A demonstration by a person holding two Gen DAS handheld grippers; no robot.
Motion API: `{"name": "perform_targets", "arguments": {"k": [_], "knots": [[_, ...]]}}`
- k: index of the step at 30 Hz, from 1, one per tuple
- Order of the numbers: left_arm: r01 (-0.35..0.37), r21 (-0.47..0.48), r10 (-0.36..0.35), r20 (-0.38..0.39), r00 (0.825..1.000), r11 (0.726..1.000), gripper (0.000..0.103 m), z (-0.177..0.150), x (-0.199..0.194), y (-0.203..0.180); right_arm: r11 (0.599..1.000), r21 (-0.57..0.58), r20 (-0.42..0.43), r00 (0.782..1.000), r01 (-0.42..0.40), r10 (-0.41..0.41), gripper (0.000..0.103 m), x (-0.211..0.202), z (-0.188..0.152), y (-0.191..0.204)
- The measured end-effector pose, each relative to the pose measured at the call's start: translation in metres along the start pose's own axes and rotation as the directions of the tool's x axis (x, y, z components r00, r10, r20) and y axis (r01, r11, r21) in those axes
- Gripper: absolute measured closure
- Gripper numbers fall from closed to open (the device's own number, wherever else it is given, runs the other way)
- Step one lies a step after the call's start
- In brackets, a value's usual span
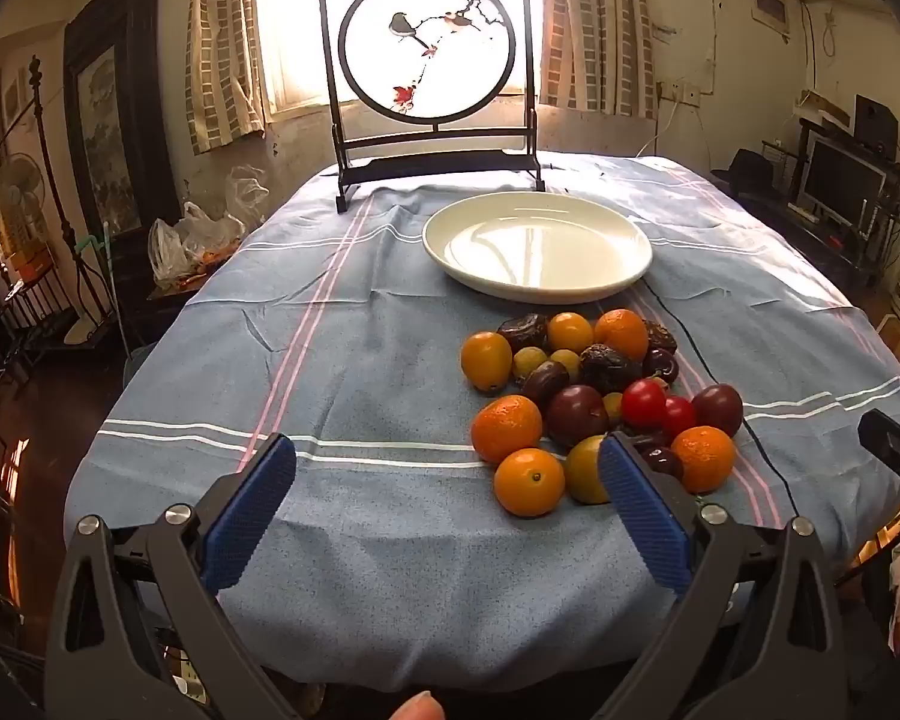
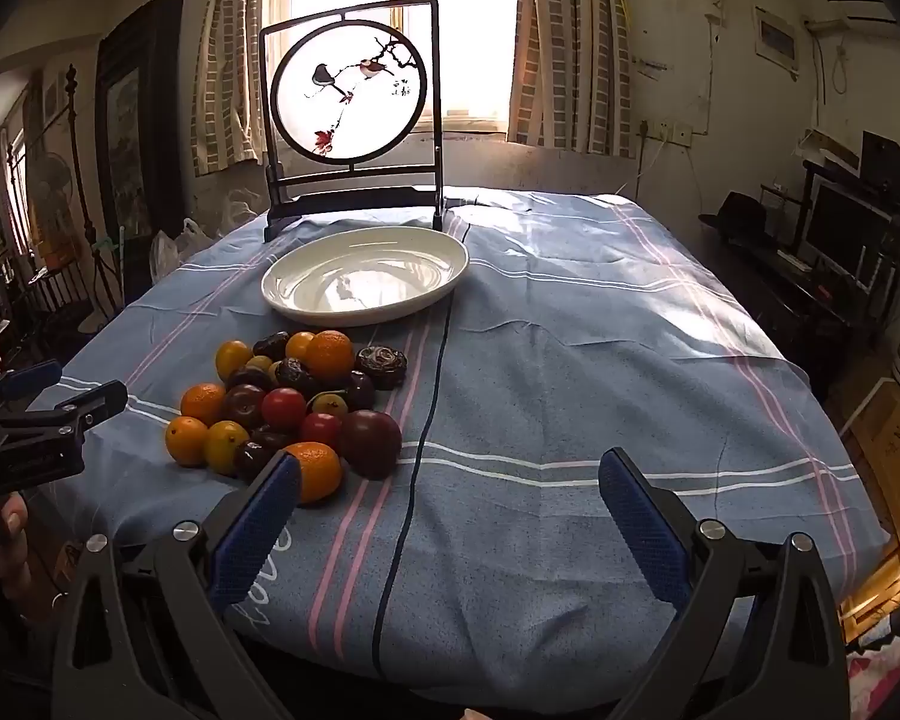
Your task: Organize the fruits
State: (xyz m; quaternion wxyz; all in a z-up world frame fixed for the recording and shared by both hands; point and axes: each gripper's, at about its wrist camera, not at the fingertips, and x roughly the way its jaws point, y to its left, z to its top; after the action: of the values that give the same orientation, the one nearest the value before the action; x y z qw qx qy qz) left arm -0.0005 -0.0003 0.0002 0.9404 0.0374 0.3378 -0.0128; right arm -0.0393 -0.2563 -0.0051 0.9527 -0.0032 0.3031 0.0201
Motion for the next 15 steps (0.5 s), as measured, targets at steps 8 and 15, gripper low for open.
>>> {"name": "perform_targets", "arguments": {"k": [8, 15], "knots": [[0.002, 0.009, -0.002, -0.001, 1.000, 1.000, 0.004, 0.002, -0.001, 0.010, 1.000, 0.007, 0.007, 1.000, -0.001, 0.001, 0.004, -0.001, -0.001, -0.002], [-0.014, 0.023, 0.014, 0.010, 1.000, 1.000, 0.004, 0.004, -0.011, 0.000, 1.000, 0.005, 0.010, 1.000, 0.000, 0.000, 0.004, -0.002, 0.000, -0.001]]}}
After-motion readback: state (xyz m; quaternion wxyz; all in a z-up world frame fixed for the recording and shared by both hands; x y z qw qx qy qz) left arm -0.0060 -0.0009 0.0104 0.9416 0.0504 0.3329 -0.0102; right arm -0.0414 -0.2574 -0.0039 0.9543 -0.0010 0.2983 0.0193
